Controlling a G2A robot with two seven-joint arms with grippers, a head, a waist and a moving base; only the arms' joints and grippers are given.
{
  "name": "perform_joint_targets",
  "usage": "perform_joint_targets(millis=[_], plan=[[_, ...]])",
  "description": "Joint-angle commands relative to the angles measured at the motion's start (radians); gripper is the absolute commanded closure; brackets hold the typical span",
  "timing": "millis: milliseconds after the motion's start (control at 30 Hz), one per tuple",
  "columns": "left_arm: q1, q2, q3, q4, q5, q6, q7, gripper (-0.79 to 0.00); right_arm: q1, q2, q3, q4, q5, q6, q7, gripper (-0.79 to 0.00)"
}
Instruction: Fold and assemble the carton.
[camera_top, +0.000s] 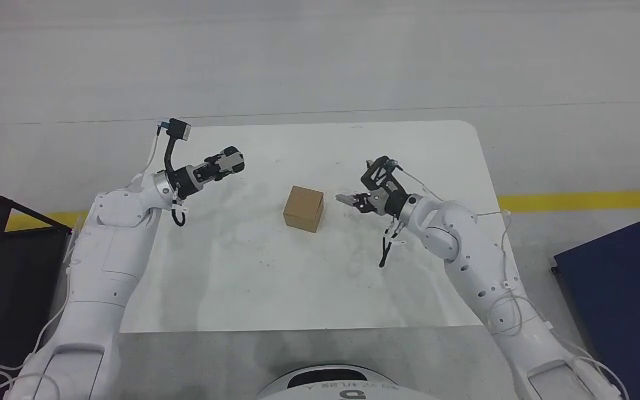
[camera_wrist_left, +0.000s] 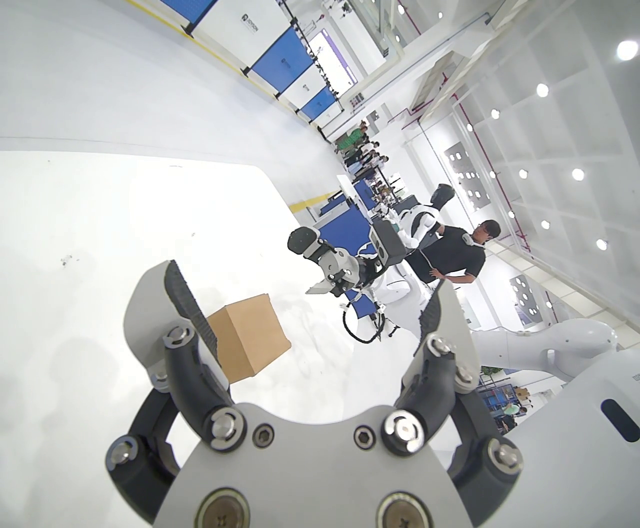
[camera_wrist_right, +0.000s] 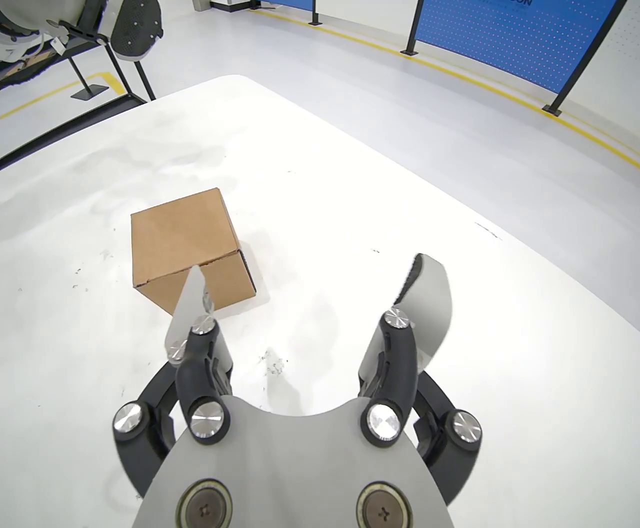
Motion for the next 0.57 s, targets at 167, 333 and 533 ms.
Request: perform_joint_targets(millis=[167,333,533], plan=[[0.000,0.000,0.000,0.000,0.000,0.000,0.000,-0.785,0.000,0.000,0.000,0.000,0.000,0.000,0.000,-0.785],[0.000,0.000,0.000,0.000,0.000,0.000,0.000,-0.785,0.000,0.000,0.000,0.000,0.000,0.000,0.000,-0.785],[0.000,0.000,0.000,0.000,0.000,0.000,0.000,-0.785,0.000,0.000,0.000,0.000,0.000,0.000,0.000,-0.785]])
